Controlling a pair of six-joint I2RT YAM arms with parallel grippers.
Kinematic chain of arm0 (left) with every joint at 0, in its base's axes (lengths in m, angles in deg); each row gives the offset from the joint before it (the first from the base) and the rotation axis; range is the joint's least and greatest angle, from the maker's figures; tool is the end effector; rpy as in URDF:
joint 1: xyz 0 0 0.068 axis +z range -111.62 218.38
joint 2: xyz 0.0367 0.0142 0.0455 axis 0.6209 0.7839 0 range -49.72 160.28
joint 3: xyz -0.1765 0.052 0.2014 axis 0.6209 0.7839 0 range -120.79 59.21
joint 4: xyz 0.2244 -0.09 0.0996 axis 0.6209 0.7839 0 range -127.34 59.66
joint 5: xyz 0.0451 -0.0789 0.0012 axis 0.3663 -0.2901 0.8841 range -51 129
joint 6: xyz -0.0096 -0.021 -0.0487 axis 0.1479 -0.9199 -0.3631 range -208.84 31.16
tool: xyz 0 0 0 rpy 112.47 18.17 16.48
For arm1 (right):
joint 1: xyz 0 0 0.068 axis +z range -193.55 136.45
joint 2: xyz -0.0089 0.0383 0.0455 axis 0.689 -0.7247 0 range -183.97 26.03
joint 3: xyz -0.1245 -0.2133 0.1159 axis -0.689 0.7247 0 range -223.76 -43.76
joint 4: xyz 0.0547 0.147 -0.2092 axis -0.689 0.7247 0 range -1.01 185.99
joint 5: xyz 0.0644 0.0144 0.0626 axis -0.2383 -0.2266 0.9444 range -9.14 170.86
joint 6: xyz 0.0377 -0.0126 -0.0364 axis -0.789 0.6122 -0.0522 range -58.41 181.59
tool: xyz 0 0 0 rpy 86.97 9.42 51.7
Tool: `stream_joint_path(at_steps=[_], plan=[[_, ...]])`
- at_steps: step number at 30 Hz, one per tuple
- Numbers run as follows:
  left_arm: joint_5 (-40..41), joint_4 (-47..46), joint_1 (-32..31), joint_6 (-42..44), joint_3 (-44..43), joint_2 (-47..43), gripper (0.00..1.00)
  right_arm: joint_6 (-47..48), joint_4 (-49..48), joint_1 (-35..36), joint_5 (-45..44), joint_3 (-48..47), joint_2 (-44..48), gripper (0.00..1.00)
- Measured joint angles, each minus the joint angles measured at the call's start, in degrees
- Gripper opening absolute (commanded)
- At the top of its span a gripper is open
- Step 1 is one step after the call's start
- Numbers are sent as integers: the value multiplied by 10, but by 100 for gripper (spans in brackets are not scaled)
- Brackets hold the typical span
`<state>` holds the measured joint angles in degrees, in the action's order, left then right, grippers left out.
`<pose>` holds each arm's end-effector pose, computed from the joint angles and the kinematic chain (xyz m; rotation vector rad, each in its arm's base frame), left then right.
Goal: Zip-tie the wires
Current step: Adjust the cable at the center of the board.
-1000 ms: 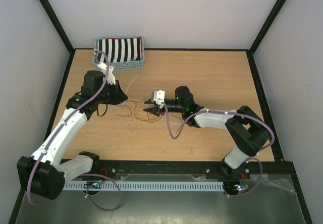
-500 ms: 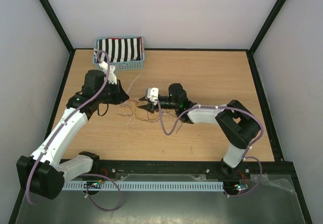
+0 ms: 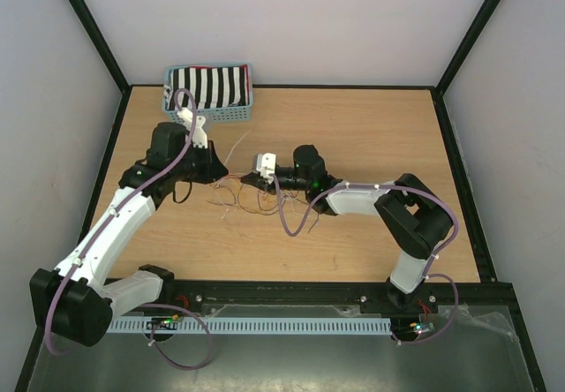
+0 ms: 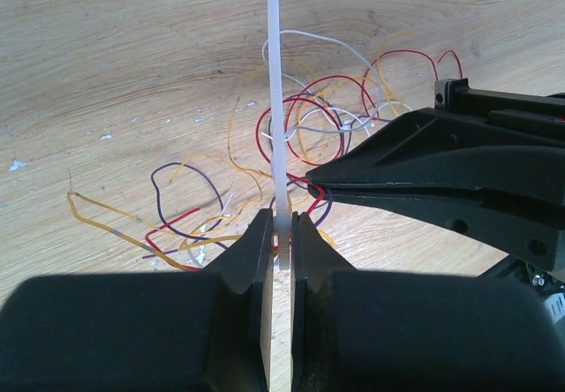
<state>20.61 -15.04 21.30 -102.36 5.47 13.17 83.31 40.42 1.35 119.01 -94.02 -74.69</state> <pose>0.2290 -0.0821 0.3125 0.2618 2.1425 -0.6536 0.2489 0.2791 0.2188 -1.3068 1.0282 0.8407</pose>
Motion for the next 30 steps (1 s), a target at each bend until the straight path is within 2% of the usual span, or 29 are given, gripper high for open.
stream_joint_path(at_steps=[3, 7, 15, 23, 30], plan=[[4, 0, 0, 1, 0, 0, 0, 2, 0, 0, -1, 0, 0, 15], [8, 0, 0, 1, 0, 0, 0, 8, 3, 0, -3, 1, 0, 8], [22, 0, 1, 0, 0, 0, 0, 26, 26, 1, -28, 33, 19, 5], [29, 0, 10, 0, 0, 6, 0, 32, 61, -7, -56, 68, 71, 9], [28, 0, 13, 0, 0, 11, 0, 17, 69, -11, -49, 68, 74, 11]])
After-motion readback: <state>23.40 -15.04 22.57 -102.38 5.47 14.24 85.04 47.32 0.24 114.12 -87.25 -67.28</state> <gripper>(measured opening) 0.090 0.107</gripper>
